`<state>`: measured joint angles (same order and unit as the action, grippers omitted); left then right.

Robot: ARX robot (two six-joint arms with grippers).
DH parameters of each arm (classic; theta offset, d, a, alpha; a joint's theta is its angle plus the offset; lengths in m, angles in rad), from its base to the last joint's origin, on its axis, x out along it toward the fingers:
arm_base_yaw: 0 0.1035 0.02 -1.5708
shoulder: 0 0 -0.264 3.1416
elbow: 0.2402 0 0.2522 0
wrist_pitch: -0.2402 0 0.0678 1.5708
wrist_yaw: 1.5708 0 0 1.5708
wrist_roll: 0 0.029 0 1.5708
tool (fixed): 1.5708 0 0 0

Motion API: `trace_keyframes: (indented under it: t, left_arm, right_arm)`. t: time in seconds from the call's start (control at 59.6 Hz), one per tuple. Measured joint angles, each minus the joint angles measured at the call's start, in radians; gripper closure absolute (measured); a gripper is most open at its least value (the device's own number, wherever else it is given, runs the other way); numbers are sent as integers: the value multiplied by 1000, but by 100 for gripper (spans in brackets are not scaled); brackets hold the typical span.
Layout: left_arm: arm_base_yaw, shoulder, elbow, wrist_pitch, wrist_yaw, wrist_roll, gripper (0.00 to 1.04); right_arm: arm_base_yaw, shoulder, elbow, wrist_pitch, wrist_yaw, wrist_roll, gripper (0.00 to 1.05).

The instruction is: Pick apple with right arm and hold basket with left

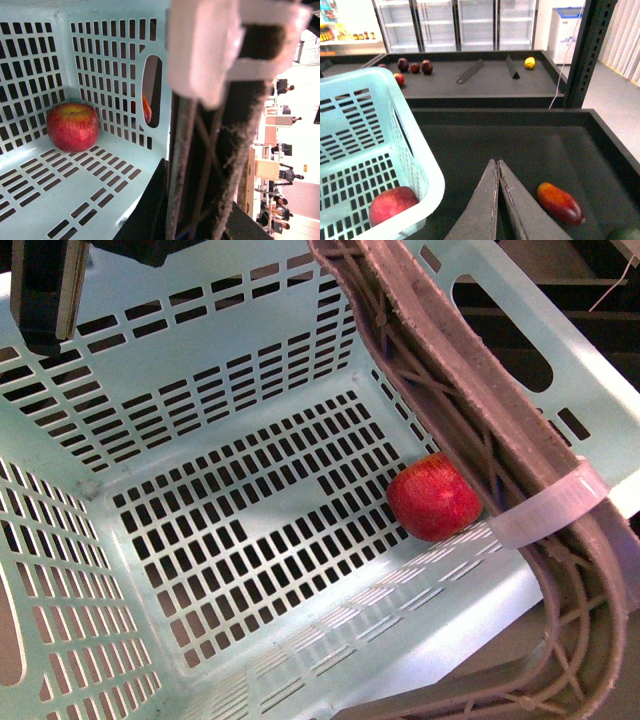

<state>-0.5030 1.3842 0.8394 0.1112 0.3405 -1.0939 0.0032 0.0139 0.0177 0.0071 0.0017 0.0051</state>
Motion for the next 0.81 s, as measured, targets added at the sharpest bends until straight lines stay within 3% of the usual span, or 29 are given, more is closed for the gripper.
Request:
trace_keyframes:
  t: [0.218,0.285,0.487,0.57,0.671,0.738,0.772,0.805]
  left_arm:
    - [0,0,0,0,1,-3,97]
    - [0,0,0,0,0,-2,97]
    - [0,0,0,0,1,-2,97]
    - [0,0,0,0,0,-1,97]
    - [0,0,0,0,0,0,97]
    - [0,0,0,0,1,-2,97]
    - [-16,0,0,8,-91,-20,97]
    - [-30,2,1,21,-262,-69,97]
  right_arm:
    - [0,-7,0,-5,0,-2,101]
    - [0,-7,0,-6,0,-2,90]
    - [0,-8,0,-6,0,-2,40]
    - [0,-8,0,-6,0,-2,29]
    - [0,-8,0,-6,0,-2,7]
    - [0,-8,0,-6,0,-2,9]
    - [0,-8,0,-6,0,-2,9]
    - [0,-8,0,-6,0,-2,9]
